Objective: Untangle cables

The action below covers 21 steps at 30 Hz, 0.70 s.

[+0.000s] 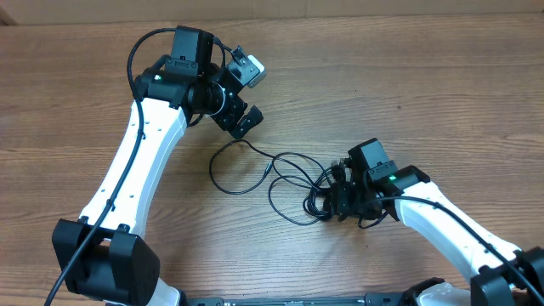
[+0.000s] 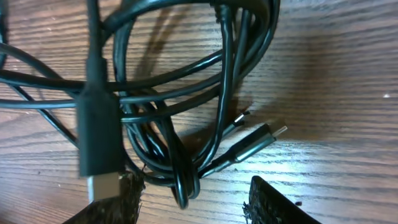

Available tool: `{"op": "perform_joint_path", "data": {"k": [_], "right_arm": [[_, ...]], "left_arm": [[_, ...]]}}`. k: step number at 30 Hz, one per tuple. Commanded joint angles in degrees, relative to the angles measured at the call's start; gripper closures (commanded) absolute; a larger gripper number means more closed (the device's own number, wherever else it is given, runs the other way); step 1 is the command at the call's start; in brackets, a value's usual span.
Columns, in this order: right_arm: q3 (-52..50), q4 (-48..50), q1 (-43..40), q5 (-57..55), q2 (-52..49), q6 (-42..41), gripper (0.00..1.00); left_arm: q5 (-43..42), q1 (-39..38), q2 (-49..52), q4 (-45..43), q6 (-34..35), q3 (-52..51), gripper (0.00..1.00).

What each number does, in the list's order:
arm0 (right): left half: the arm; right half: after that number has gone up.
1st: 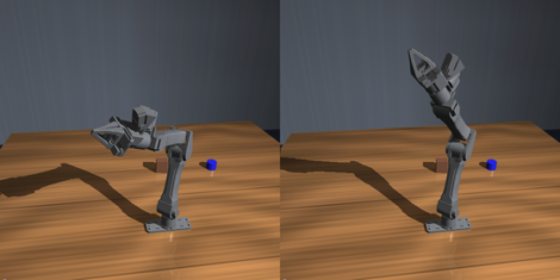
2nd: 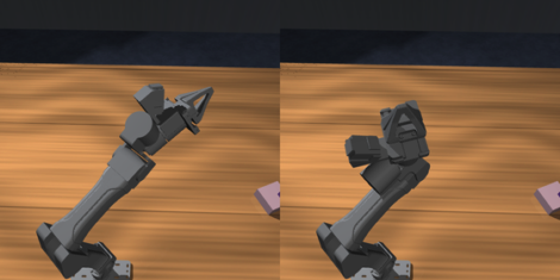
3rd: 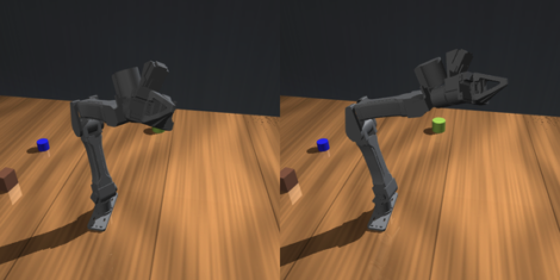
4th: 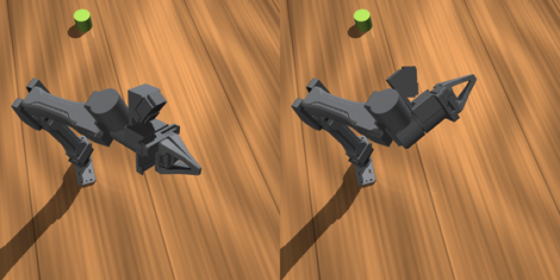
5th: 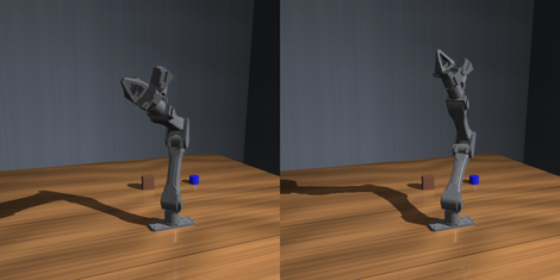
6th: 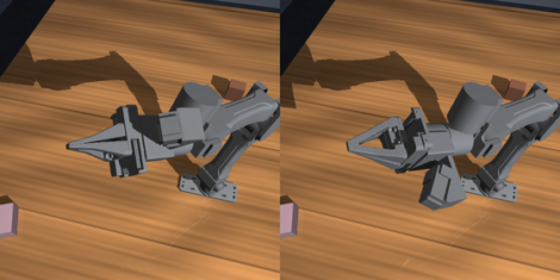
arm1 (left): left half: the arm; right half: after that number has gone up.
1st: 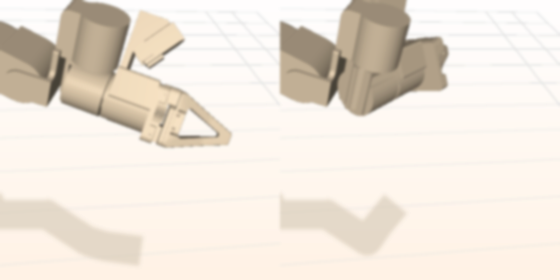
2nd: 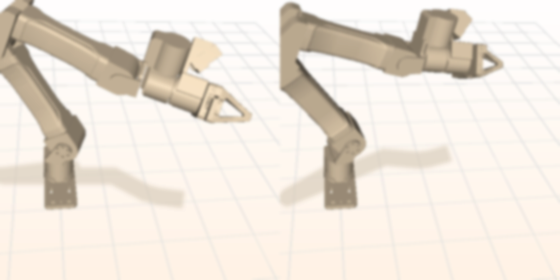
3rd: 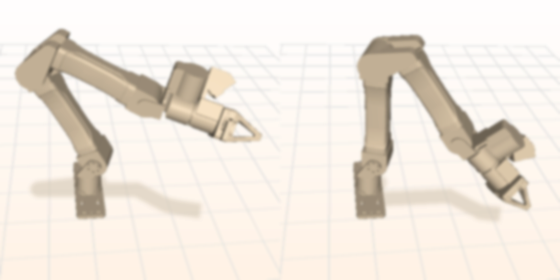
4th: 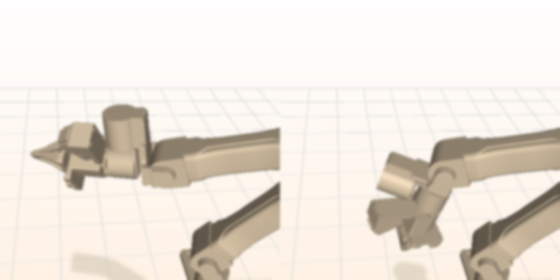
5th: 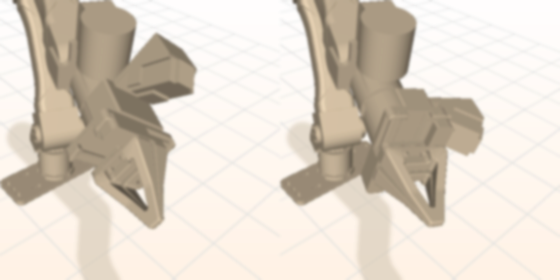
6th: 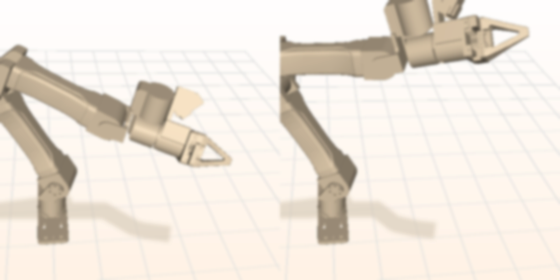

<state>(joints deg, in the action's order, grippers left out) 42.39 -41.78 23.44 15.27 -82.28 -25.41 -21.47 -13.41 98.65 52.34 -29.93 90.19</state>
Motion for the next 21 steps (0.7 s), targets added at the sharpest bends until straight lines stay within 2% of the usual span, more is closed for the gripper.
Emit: {"op": "perform_joint_path", "data": {"k": [1, 9, 14, 21], "right_arm": [[0.0, 0.4, 1.2, 0.9, -0.8, 1.7, 0.46], [-0.1, 4.6, 4.4, -1.7, -0.9, 1.8, 0.46], [-0.1, 6.4, 4.4, -2.8, -2.7, 1.9, 0.55], [-0.1, 7.0, 4.4, -2.8, -7.3, 1.9, 0.56]], "left_arm": [[-1.0, -0.1, 0.5, 0.1, 0.8, 0.3, 0.0], [-1.0, -0.1, 0.5, 0.1, 0.8, 0.3, 0.0], [-1.0, -0.1, 0.5, 0.1, 0.8, 0.3, 0.0], [-1.0, -0.1, 0.5, 0.1, 0.8, 0.3, 0.0]]}}
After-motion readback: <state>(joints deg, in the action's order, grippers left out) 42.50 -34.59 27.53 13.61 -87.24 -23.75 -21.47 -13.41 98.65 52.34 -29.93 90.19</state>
